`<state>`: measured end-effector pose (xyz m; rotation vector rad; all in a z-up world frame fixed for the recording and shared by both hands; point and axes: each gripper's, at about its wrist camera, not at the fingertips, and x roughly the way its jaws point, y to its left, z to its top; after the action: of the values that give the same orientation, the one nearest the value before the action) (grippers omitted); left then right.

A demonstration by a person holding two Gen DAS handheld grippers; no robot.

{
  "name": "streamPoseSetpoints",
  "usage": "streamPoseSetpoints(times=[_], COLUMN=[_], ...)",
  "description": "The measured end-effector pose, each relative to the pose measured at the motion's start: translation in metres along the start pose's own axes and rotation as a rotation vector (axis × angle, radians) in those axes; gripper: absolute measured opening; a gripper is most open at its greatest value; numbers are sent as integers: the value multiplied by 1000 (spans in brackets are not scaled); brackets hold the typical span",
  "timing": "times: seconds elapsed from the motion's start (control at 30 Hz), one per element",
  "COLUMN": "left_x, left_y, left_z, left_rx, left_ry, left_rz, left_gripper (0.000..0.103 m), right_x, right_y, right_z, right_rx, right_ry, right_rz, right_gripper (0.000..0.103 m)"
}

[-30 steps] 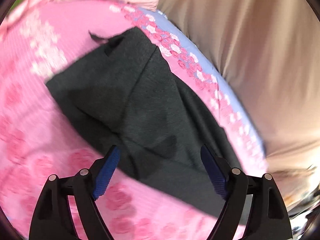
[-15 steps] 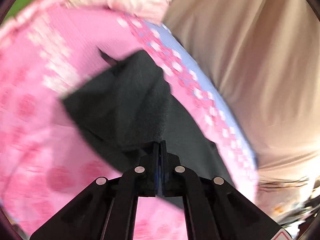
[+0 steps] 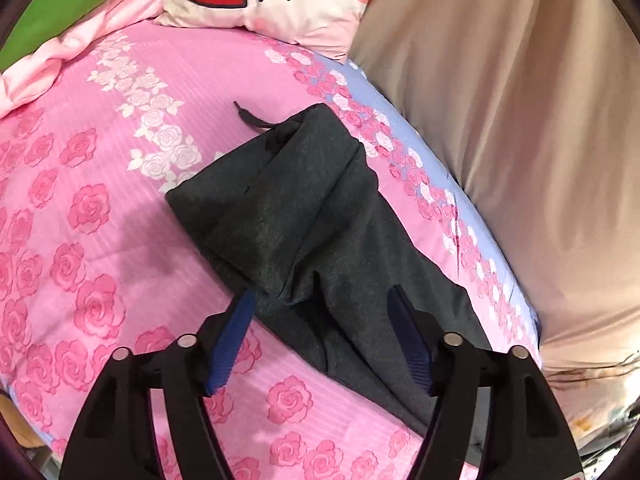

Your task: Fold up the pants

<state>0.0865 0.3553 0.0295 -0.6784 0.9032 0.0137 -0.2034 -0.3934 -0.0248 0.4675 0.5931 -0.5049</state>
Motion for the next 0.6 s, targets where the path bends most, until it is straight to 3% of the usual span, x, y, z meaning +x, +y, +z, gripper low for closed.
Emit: streamPoseSetpoints(times=[0.3,0.37,0.43,0.47,0.53,0.6], left_x=[1,2,1,0,1,2], left_y=[-4,-5,-7,-8,-10,-11], left_z=[-17,-17,-18,-18,-18,-18], left_rx=[-3,0,1,3,7,8], left_ry=[9,9,0,-1,-3,0], left_rz=[19,23,30,32,35,40], left_gripper=[69,69,70,70,70,70], right_x=[64,76,83,85,76,45], right_y=[13,20,26,30,37,38], right_z=[37,40,41,42,46,49], right_rx=[143,159,174,154,101,71], right_ry=[114,128,136,137,92,-3], right_rz=[274,287,279,252,176,155], right_gripper=[49,52,35,6,2,2])
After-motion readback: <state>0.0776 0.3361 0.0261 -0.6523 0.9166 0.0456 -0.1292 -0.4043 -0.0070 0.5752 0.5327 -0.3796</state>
